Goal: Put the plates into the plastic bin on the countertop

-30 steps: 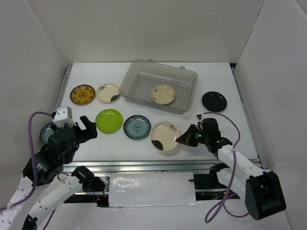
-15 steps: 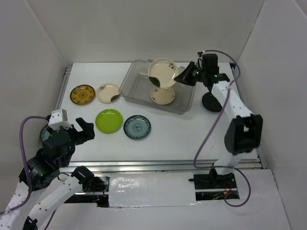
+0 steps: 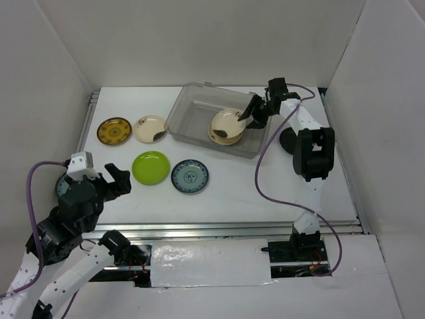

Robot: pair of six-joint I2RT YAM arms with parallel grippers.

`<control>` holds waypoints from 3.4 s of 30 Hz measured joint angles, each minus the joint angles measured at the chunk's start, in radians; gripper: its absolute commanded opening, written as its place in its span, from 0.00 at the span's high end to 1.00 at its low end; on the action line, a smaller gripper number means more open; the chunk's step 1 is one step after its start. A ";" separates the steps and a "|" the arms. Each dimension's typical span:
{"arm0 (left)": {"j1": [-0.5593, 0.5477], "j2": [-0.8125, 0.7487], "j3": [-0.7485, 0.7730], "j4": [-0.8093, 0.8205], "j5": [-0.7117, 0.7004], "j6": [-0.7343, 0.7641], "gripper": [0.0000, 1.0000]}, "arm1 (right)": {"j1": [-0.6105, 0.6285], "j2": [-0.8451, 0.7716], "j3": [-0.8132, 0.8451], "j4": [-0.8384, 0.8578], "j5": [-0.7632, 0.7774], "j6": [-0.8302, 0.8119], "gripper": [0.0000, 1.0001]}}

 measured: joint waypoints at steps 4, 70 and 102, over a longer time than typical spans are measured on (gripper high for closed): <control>0.000 0.005 0.000 0.004 0.005 0.001 0.01 | 0.018 -0.041 -0.006 0.000 -0.003 -0.035 0.00; -0.001 0.259 0.071 -0.086 -0.076 -0.089 0.01 | 0.179 -0.370 -0.169 0.219 0.400 0.116 1.00; 0.547 0.536 -0.336 0.282 0.392 -0.418 0.01 | 0.336 -0.787 -0.391 0.076 0.372 -0.061 0.00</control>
